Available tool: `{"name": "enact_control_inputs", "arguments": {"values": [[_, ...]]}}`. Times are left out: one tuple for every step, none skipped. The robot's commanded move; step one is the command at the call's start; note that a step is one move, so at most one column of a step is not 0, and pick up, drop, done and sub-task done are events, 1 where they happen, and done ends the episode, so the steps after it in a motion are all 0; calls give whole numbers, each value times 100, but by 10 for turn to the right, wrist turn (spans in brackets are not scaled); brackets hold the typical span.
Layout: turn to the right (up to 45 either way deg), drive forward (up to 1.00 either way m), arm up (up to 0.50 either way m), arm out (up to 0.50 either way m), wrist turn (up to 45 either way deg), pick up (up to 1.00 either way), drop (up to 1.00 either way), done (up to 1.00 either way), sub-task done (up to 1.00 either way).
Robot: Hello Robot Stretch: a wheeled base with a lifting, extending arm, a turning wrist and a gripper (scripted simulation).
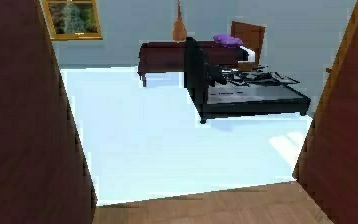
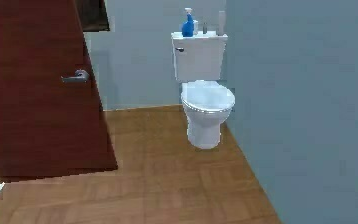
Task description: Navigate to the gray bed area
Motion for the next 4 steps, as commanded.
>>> {"name": "enact_control_inputs", "arguments": {"values": [[0,100,0,0,0,0,0,0,0],[-30,0,0,0,0,0,0,0,0],[0,70,0,0,0,0,0,0,0],[360,0,0,0,0,0,0,0,0]]}}
